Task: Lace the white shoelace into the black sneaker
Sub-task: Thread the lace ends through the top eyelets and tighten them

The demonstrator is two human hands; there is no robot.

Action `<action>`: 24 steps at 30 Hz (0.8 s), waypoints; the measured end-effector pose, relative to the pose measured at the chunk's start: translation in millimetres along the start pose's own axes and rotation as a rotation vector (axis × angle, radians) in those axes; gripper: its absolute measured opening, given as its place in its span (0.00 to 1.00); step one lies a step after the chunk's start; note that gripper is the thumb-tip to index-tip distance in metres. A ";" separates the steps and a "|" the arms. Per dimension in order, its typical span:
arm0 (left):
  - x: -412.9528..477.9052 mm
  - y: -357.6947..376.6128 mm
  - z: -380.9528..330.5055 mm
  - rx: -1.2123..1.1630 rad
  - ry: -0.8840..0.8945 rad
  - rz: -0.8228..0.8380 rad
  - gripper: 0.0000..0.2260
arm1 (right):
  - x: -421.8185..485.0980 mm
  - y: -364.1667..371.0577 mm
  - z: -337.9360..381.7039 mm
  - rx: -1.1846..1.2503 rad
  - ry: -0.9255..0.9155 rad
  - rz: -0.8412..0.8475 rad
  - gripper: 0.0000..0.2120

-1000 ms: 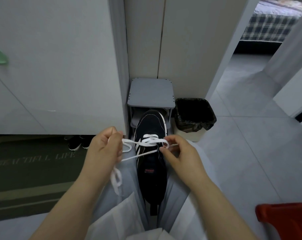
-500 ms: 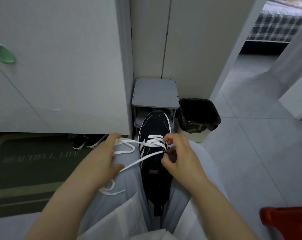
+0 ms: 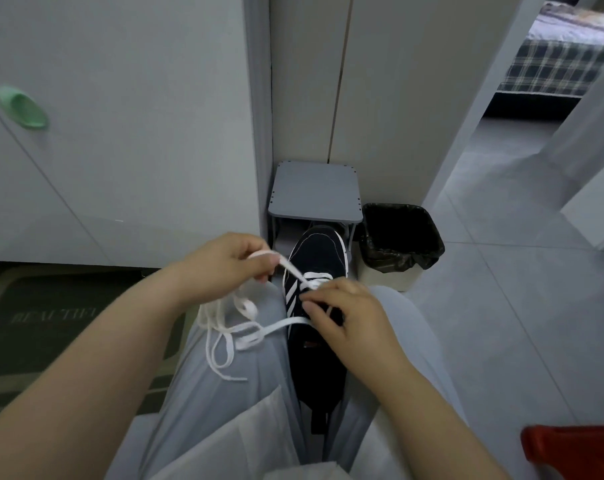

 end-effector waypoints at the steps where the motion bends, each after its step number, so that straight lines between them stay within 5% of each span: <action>1: -1.0 -0.5 -6.8 -0.081 0.001 -0.005 0.13 | 3.3 5.6 7.2 0.079 0.033 0.024 0.11; 7: -2.4 14.0 -34.0 -0.652 -0.045 0.139 0.10 | 18.0 36.9 44.5 0.843 0.240 0.197 0.14; 10: 0.5 1.2 -34.7 -0.762 -0.053 0.044 0.11 | 20.9 17.6 40.1 0.758 0.239 0.164 0.04; 12: 2.8 -7.5 -26.0 -0.748 -0.084 -0.037 0.13 | 20.4 2.7 26.1 0.630 0.221 0.118 0.08; 17: 13.6 -30.3 14.0 -0.503 -0.159 -0.249 0.14 | 8.9 -33.5 -10.9 0.484 0.306 0.020 0.09; 24: 15.4 -44.3 31.9 0.332 -0.065 -0.389 0.09 | -0.8 -69.4 -41.3 0.462 0.366 -0.135 0.10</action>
Point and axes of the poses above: each hand's wrist, its own x-axis towards the middle knuckle, its own y-axis out of the palm, z = x × y, the point moved 8 cm from there along x, towards the middle knuckle, and after that the axes turned 4 degrees about -z, right-handed, at the moved point
